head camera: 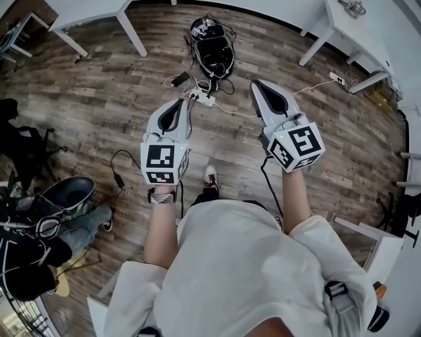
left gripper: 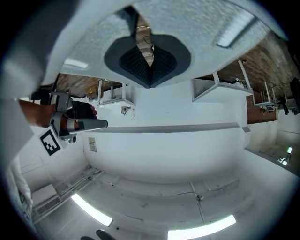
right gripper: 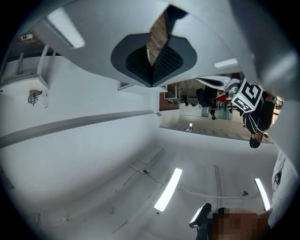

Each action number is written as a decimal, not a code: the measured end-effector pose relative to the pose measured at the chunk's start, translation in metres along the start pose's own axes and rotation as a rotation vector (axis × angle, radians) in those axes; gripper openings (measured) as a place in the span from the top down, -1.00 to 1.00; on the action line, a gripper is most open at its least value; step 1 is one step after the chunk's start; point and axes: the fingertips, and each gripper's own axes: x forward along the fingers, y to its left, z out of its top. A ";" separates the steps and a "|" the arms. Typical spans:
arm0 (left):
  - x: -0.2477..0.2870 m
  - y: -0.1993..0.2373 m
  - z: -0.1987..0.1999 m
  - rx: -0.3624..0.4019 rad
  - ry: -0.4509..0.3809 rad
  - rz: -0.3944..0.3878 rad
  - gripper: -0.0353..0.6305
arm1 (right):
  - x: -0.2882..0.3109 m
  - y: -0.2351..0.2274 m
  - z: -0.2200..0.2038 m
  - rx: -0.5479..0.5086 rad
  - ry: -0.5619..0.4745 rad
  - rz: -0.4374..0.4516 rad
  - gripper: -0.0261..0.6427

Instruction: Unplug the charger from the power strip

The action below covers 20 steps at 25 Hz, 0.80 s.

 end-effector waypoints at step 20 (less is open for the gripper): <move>0.096 0.047 -0.015 -0.016 0.080 -0.046 0.88 | 0.080 -0.055 -0.022 0.036 0.052 -0.040 0.92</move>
